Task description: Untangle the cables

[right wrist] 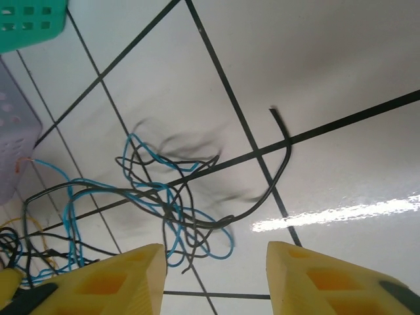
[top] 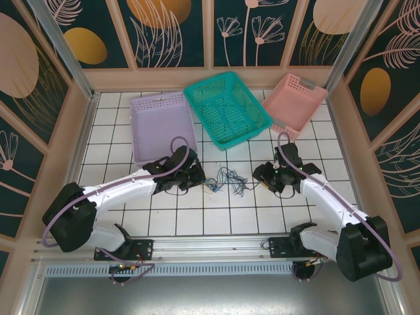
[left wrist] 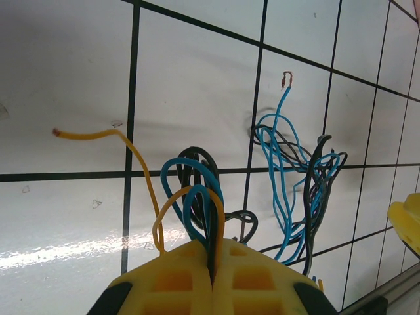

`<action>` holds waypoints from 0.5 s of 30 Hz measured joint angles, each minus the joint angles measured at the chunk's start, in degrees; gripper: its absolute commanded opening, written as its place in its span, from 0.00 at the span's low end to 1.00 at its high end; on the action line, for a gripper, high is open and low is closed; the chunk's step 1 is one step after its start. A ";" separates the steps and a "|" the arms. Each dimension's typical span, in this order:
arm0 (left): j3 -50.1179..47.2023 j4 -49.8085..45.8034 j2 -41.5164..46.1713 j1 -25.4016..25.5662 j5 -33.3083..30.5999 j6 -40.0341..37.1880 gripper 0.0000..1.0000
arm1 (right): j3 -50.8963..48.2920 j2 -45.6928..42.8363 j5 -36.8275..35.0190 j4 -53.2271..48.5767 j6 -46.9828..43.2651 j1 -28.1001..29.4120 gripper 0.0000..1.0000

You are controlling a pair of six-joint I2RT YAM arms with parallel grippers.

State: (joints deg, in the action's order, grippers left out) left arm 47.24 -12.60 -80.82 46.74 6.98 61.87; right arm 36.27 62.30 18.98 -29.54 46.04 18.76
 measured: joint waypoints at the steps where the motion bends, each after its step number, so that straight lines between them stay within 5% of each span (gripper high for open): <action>1: 0.00 0.00 0.02 0.00 0.00 0.15 0.00 | -0.72 -0.92 0.28 0.68 1.77 0.02 0.38; 9: -1.20 1.07 0.02 0.00 0.07 0.59 0.00 | -12.57 -4.50 4.20 9.22 26.36 1.31 0.34; 15: -1.73 2.51 0.02 0.00 0.59 0.79 0.00 | -6.49 1.75 4.07 11.32 31.26 6.29 0.34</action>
State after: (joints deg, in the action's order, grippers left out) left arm 45.52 -10.09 -80.79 46.74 7.57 62.65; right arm 29.78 64.05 23.05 -18.22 77.30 25.06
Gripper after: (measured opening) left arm 0.040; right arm 0.336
